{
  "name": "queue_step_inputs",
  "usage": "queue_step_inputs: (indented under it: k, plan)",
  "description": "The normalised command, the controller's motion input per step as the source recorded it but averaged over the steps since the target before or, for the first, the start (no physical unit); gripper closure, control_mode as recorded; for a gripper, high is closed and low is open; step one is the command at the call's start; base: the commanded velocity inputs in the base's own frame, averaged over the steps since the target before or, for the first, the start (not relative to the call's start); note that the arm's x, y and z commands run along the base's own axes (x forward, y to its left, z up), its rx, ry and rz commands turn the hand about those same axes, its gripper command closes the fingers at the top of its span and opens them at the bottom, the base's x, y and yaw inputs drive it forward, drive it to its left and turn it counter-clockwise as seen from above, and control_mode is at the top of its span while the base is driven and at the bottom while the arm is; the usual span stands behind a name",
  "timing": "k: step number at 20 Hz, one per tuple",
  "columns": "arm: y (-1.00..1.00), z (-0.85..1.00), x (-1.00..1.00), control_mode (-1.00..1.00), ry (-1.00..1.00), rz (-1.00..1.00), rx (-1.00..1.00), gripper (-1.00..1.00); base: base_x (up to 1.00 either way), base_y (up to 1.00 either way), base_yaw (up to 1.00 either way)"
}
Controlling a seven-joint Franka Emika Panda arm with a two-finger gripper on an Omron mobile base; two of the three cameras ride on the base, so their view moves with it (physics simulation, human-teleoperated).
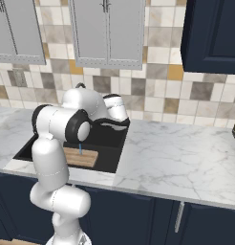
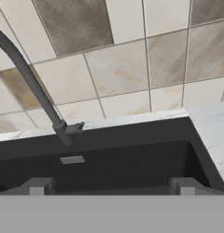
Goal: Turn on the sink faucet with hot water and rinse the cutting board for ten seconds, then turn off the faucet. Push the cutting board to reach the water if necessary.
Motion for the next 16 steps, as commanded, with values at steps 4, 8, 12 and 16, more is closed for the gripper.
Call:
queue_step_inputs:
  k: [4,8,12,16]
  plan:
    - [0.0,0.0,0.0,-1.0,0.0,0.0,0.0,-1.0,0.0,0.0,0.0]
    - [0.0,0.0,0.0,-1.0,0.0,0.0,0.0,-1.0,0.0,0.0,0.0]
    - [0.0,0.0,0.0,-1.0,0.0,0.0,0.0,-1.0,0.0,0.0,0.0]
    - [0.0,0.0,0.0,-1.0,0.0,0.0,0.0,-1.0,0.0,0.0,0.0]
